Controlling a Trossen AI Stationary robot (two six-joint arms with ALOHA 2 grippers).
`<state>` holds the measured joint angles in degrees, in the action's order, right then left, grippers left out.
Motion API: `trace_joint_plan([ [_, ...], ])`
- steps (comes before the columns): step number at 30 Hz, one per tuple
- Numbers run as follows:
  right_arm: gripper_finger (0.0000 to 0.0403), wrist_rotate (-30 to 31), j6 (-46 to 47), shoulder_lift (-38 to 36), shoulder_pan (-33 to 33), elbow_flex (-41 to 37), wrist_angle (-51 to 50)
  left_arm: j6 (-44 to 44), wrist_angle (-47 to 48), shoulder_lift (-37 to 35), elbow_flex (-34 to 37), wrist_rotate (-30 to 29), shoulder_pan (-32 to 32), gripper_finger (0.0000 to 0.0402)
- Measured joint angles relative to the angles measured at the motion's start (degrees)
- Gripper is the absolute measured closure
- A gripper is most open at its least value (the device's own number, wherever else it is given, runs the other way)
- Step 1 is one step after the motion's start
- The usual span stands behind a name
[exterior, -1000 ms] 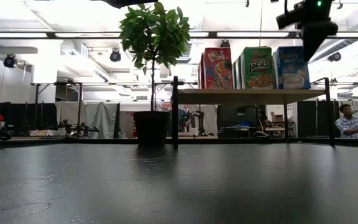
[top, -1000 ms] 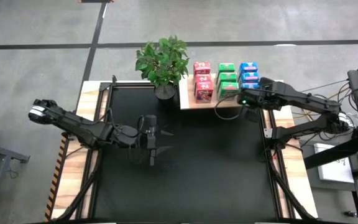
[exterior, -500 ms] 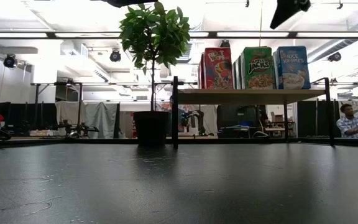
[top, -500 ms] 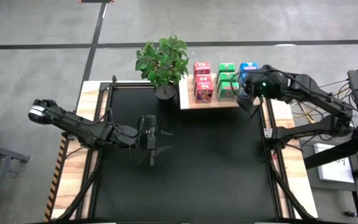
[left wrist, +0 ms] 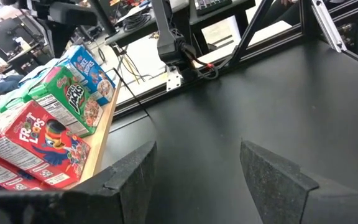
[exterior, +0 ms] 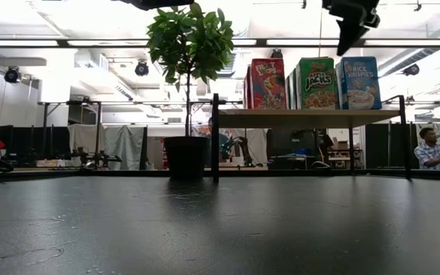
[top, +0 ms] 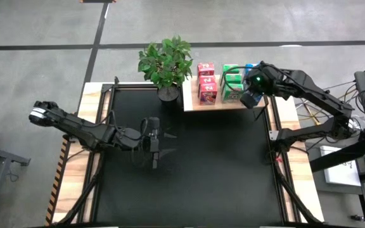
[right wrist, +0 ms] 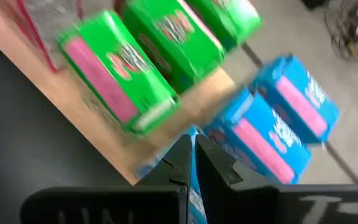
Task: Stack cereal on shelf
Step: Put the blue cereal box on the shelf
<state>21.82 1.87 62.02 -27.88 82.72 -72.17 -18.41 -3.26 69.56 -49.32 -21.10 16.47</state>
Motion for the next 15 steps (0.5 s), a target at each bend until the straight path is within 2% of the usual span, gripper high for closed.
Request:
trace_joint_plan([
  [6, 0.0391, -1.3, 0.0, -0.4, -2.9, 0.0, -1.8, 0.0, 0.1, 0.0, 0.0, 0.0, 0.0, 0.0187],
  [15, 0.0391, -1.3, -1.0, -0.5, -2.9, -0.1, -3.2, 0.5, 0.1, 0.0, 0.0, 0.0, 0.0, 0.0187],
])
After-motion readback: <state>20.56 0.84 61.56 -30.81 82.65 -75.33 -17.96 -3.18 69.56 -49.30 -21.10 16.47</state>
